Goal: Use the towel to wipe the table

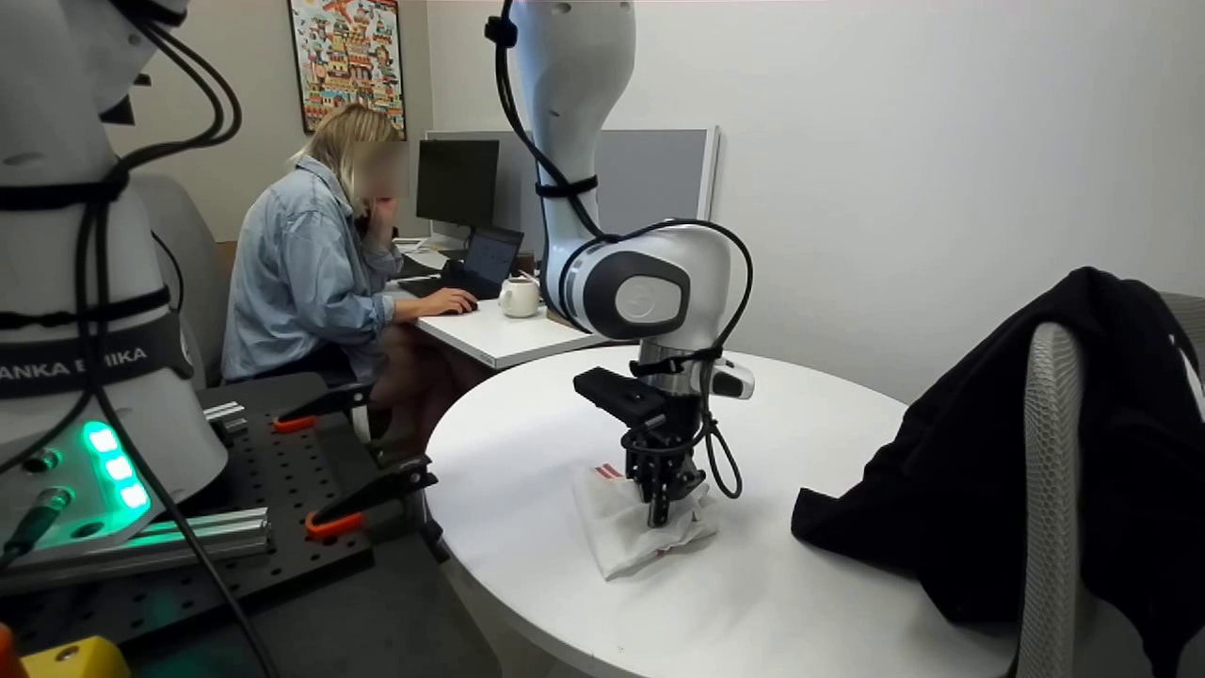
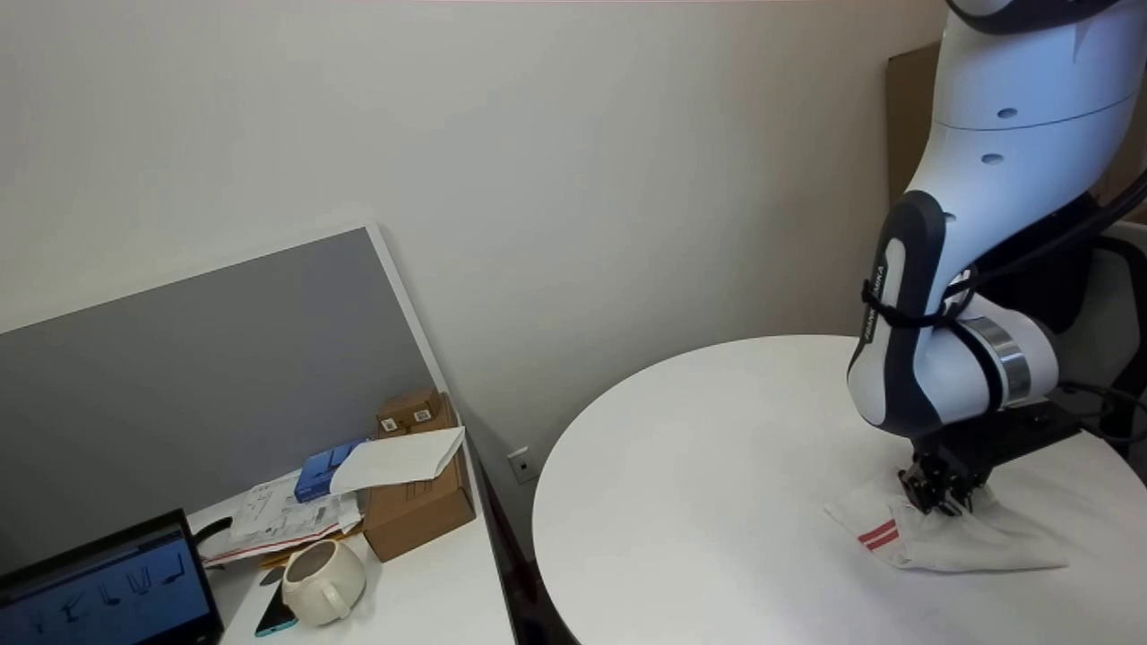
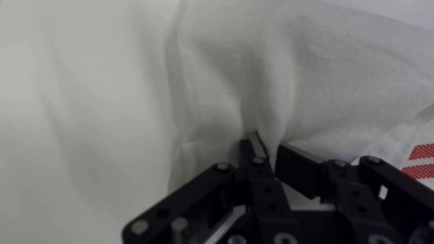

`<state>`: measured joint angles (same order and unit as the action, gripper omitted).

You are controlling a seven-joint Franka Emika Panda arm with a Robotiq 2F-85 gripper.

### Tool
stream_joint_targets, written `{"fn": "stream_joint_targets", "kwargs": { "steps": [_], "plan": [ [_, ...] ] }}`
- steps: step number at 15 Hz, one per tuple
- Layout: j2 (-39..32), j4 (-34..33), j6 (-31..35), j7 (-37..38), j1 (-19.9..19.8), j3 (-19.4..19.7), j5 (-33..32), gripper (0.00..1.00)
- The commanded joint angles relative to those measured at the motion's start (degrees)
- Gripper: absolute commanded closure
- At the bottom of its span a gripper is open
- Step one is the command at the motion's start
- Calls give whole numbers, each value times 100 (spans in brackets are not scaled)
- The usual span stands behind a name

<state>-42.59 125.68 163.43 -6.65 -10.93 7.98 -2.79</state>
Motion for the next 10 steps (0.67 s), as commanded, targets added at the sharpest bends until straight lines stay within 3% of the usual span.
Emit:
{"fn": "stream_joint_targets", "kwargs": {
  "steps": [1,3,4,7,10],
  "plan": [
    [-117,-32,145,-102,-92,-103,-49,97],
    [-110,-45,103,-111,-128,-112,-33,96],
    [-102,-53,79,-135,-168,-138,-21,90],
    [-62,-39,70,-215,-282,-229,0,98],
    [54,134,109,-449,-421,-403,-28,97]
  ]
}}
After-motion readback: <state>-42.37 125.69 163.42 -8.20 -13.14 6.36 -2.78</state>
